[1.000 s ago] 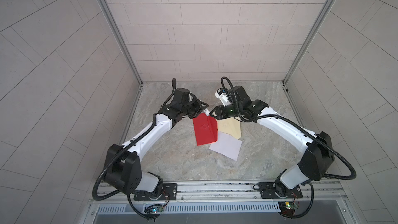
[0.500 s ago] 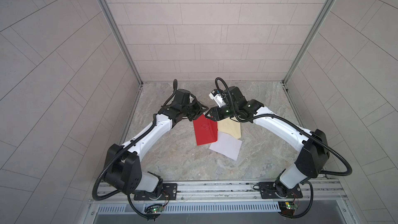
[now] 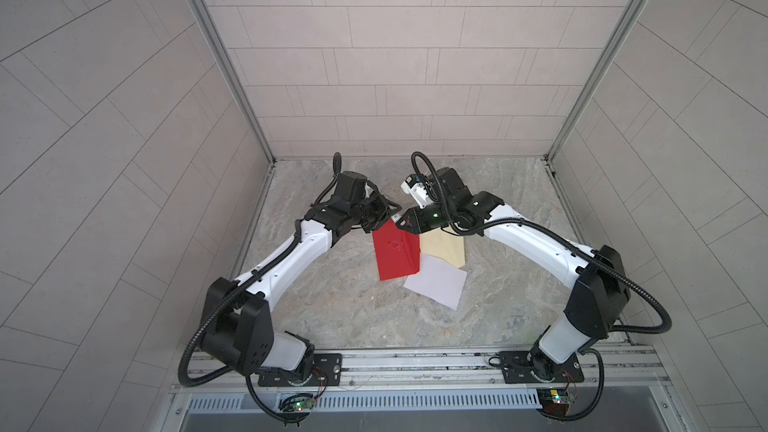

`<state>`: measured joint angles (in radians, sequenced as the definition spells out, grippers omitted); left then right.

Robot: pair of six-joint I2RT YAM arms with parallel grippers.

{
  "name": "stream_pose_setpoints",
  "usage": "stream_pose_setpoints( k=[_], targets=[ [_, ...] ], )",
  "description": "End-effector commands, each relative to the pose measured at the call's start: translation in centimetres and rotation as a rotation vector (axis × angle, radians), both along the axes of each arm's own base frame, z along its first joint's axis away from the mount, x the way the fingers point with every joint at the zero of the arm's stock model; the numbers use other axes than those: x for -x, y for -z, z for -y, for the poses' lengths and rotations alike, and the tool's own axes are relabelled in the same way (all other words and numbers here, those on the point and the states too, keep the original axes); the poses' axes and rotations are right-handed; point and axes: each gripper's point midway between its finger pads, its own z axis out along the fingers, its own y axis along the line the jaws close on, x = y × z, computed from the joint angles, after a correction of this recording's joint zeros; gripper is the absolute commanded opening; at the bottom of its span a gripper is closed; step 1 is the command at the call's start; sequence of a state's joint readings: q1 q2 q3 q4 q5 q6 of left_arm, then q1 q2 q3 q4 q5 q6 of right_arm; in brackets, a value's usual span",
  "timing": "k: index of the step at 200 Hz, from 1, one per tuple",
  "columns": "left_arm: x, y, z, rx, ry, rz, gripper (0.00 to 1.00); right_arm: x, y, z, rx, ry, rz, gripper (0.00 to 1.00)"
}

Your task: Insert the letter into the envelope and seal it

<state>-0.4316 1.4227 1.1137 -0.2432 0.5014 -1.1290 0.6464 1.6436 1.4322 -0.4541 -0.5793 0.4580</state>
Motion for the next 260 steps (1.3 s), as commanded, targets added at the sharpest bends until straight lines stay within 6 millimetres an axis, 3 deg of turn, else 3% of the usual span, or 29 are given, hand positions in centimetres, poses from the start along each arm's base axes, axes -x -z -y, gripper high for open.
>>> stream_pose_setpoints(
  k=[1, 26, 45, 70, 95, 123, 142, 149, 165, 182, 198, 220, 260],
  targets=[
    [0.4, -3.2, 1.3, 0.111, 0.052, 0.084, 0.00, -0.5, -1.8, -1.1, -0.094, -0.027, 0.026, 0.06],
    [-0.2, -6.3, 1.7, 0.261, 0.092, 0.203, 0.00, 0.4, -5.4, -0.9, -0.301, -0.076, 0.035, 0.00],
    [-0.3, -11.2, 1.8, 0.438, 0.152, 0.380, 0.00, 1.8, -9.2, 0.0, -0.475, -0.131, 0.068, 0.00],
    [2.1, -17.8, 1.7, 0.643, 0.288, 0.627, 0.00, 4.4, -13.3, 1.4, -0.571, -0.192, 0.172, 0.00],
    [4.1, -21.5, 1.2, 0.787, 0.365, 0.766, 0.00, 5.6, -15.2, 2.5, -0.579, -0.189, 0.243, 0.00],
    [4.8, -22.4, 1.7, 0.774, 0.423, 0.808, 0.00, 5.7, -15.8, 3.0, -0.571, -0.160, 0.270, 0.00],
    [4.8, -23.0, 1.8, 0.774, 0.432, 0.808, 0.00, 4.6, -14.5, 3.5, -0.466, -0.080, 0.260, 0.00],
    [4.5, -22.7, 1.9, 0.765, 0.423, 0.790, 0.00, 3.9, -13.8, 3.9, -0.389, -0.033, 0.269, 0.09],
    [3.3, -21.8, 2.1, 0.727, 0.378, 0.743, 0.00, 2.5, -11.8, 5.4, -0.185, 0.092, 0.287, 0.42],
    [1.4, -19.7, 2.3, 0.633, 0.297, 0.648, 0.00, 1.6, -11.0, 6.5, -0.023, 0.128, 0.351, 0.58],
    [-0.3, -17.5, 1.9, 0.518, 0.196, 0.559, 0.00, 0.7, -10.3, 7.2, 0.069, 0.181, 0.378, 0.62],
    [-0.9, -15.1, 1.9, 0.392, 0.135, 0.439, 0.00, 0.1, -10.1, 7.5, 0.122, 0.215, 0.406, 0.62],
    [-0.7, -13.8, 2.4, 0.327, 0.105, 0.331, 0.00, 0.3, -10.2, 5.7, 0.086, 0.163, 0.410, 0.60]
  ],
)
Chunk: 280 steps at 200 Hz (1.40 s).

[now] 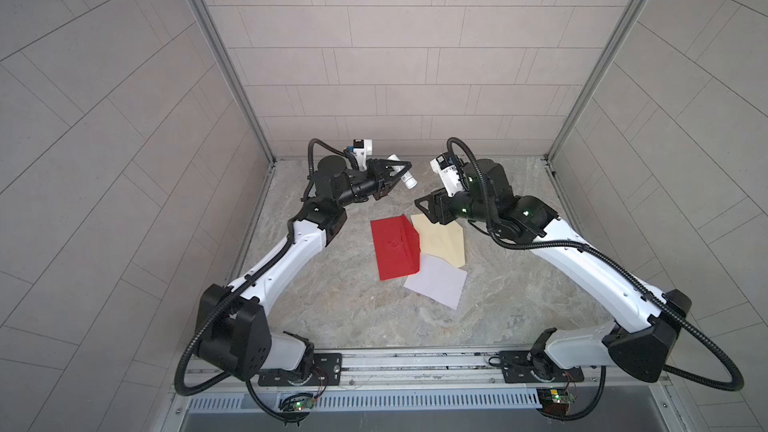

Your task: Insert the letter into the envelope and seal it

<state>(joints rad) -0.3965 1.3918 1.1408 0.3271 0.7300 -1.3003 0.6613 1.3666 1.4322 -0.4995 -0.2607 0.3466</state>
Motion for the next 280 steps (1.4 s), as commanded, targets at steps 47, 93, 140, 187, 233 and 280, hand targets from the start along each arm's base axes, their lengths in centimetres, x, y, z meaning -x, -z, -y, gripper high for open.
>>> stream_pose_setpoints(
  k=[47, 93, 140, 187, 233, 280],
  targets=[
    [0.6, 1.8, -0.1, -0.114, -0.033, -0.097, 0.00, 0.5, -0.5, -2.5, 0.020, -0.103, 0.015, 0.59],
    [1.0, 1.5, 0.8, -0.103, 0.001, -0.084, 0.00, -0.5, -0.4, -3.2, 0.040, -0.097, 0.008, 0.42],
    [1.2, 1.4, 1.1, -0.086, 0.019, -0.077, 0.00, -0.9, -0.2, -3.5, 0.038, -0.092, -0.003, 0.19],
    [2.1, -1.3, 0.9, -0.045, 0.065, 0.086, 0.00, 0.0, -2.4, -3.7, -0.301, -0.243, -0.142, 0.00],
    [6.5, -7.8, 0.4, 0.137, 0.208, 0.482, 0.00, 2.8, -7.8, -2.9, -0.692, -0.442, -0.138, 0.00],
    [9.8, -10.0, 0.4, 0.235, 0.351, 0.666, 0.00, 6.9, -7.8, -4.6, -0.662, -0.583, -0.134, 0.00]
  ],
)
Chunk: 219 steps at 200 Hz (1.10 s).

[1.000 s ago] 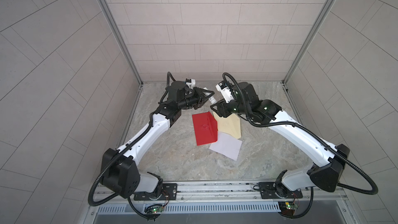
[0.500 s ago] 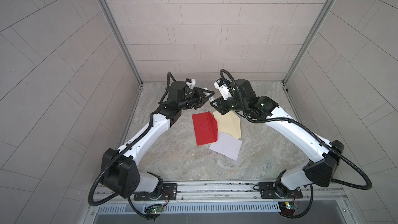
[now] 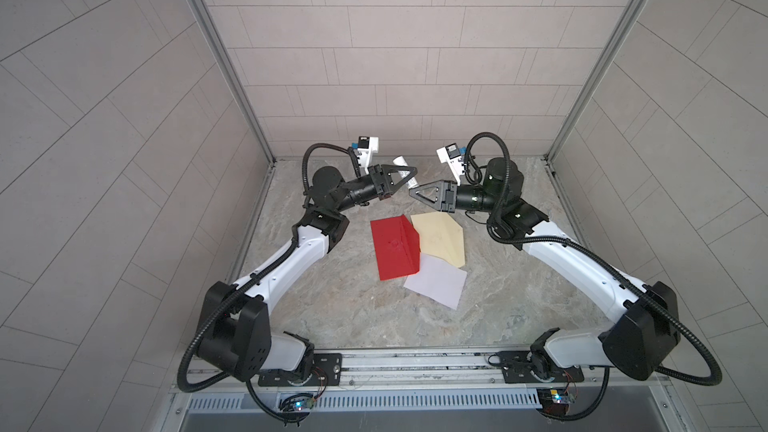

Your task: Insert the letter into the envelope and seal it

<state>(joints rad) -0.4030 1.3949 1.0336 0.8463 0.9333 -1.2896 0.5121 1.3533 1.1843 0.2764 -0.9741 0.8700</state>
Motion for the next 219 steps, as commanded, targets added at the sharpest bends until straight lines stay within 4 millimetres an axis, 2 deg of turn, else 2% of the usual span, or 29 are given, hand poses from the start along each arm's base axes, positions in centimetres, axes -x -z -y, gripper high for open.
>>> stream_pose_setpoints(
  k=[1, 20, 40, 46, 60, 67, 83, 95, 105, 114, 131, 157, 219],
  targets=[
    [5.1, -5.2, -0.7, 0.114, 0.154, 0.264, 0.00, 4.0, -1.0, -1.3, -0.022, -0.155, 0.050, 0.00],
    [5.3, -5.4, -0.5, 0.132, 0.194, 0.266, 0.00, 4.7, -0.4, -2.0, 0.043, -0.169, 0.069, 0.00],
    [5.4, -5.3, -0.4, 0.123, 0.203, 0.264, 0.00, 4.6, 0.2, -1.4, 0.163, -0.113, 0.107, 0.01],
    [5.3, -5.1, -0.4, 0.117, 0.204, 0.257, 0.00, 4.2, 0.6, -1.0, 0.219, -0.072, 0.114, 0.08],
    [4.9, -4.7, -0.2, 0.098, 0.192, 0.231, 0.00, 3.0, 0.9, 0.2, 0.334, 0.037, 0.156, 0.37],
    [4.2, -4.1, -0.1, 0.075, 0.169, 0.200, 0.00, 2.3, 1.0, 0.9, 0.383, 0.103, 0.159, 0.46],
    [1.6, -1.8, 0.3, -0.018, 0.058, 0.082, 0.00, 0.9, 1.3, 2.0, 0.451, 0.208, 0.212, 0.56],
    [-0.8, 1.0, 0.2, -0.139, -0.065, -0.044, 0.00, 0.1, 1.5, 2.7, 0.504, 0.290, 0.250, 0.65],
    [-2.2, 2.9, -0.1, -0.235, -0.150, -0.132, 0.00, -0.4, 1.6, 3.2, 0.549, 0.350, 0.279, 0.66],
    [-3.1, 5.4, -0.5, -0.324, -0.205, -0.245, 0.00, -1.0, 1.7, 3.7, 0.587, 0.404, 0.309, 0.66],
    [-3.8, 7.8, -0.6, -0.379, -0.242, -0.375, 0.00, -1.8, 1.8, 4.3, 0.641, 0.473, 0.336, 0.66],
    [-3.8, 8.6, -0.3, -0.393, -0.256, -0.422, 0.00, -2.6, 2.2, 4.2, 0.674, 0.491, 0.340, 0.65],
    [-4.0, 9.1, 0.4, -0.407, -0.254, -0.438, 0.00, -3.4, 5.5, 0.9, 0.730, 0.366, 0.264, 0.60]
  ],
)
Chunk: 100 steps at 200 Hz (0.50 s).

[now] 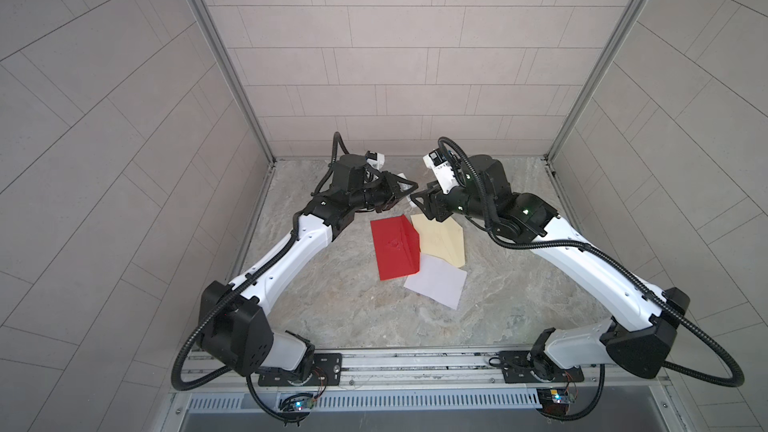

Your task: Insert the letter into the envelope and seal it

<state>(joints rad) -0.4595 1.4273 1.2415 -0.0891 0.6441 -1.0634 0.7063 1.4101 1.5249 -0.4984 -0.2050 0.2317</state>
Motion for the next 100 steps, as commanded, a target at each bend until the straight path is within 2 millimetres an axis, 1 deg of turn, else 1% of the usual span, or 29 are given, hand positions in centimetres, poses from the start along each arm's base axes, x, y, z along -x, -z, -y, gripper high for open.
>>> stream_pose_setpoints(
  k=[1, 25, 46, 69, 87, 100],
  targets=[
    [-0.2, -1.4, 0.2, -0.006, -0.006, 0.041, 0.00, 0.0, 1.4, -0.8, 0.047, -0.022, -0.045, 0.60],
    [-0.3, -1.2, 0.2, -0.009, -0.008, 0.039, 0.00, -0.6, 2.9, -0.6, 0.095, 0.005, -0.083, 0.58],
    [-0.2, -1.3, 0.2, -0.010, -0.007, 0.043, 0.00, -0.7, 3.8, -0.4, 0.124, 0.016, -0.100, 0.57],
    [-0.1, -1.4, 0.3, -0.009, -0.001, 0.045, 0.00, -0.8, 4.4, -0.5, 0.136, 0.014, -0.109, 0.54],
    [-0.1, -1.4, 0.3, -0.008, 0.001, 0.045, 0.00, -0.9, 4.7, -0.5, 0.138, 0.016, -0.117, 0.48],
    [-0.1, -1.6, 0.3, -0.008, 0.003, 0.050, 0.00, -0.8, 4.8, -0.8, 0.134, 0.004, -0.127, 0.46]
  ],
)
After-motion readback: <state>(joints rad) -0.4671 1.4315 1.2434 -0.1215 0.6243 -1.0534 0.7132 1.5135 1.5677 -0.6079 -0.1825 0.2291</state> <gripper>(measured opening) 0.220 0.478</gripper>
